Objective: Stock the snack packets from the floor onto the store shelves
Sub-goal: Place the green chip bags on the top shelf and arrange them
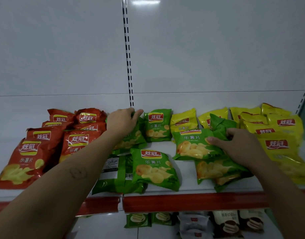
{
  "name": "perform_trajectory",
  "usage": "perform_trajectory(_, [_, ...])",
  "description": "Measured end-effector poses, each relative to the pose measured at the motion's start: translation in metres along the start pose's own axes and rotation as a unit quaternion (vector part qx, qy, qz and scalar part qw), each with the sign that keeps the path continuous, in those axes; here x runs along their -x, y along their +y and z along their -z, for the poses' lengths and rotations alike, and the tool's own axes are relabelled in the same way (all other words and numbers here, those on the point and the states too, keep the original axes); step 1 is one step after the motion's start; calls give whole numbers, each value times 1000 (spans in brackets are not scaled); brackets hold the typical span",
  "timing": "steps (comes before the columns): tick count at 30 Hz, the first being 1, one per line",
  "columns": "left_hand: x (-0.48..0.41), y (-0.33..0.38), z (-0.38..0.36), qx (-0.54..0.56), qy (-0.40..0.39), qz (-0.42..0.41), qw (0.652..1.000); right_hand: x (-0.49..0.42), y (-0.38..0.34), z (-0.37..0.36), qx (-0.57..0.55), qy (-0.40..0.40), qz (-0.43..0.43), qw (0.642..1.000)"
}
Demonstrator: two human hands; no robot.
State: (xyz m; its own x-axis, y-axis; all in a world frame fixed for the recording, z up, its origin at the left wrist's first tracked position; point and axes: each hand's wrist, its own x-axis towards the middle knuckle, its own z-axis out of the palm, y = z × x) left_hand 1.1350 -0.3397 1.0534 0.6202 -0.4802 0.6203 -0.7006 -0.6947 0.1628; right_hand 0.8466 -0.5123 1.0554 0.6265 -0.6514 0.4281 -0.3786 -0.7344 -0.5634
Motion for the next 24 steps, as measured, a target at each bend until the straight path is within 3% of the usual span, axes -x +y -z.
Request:
perform_trajectory(8, [-6,-10,-1,-32,-104,-80,991,0,1,-1,-1,1,5,1000])
perform_trajectory(14, [-4,-25,-6,-103,-80,-146,981,0,6,-5,-4,2,2,1000])
perform_trajectory(24, [8,-10,9,-69,-33,-193,978,-7,4,-8,31,-2,4,999])
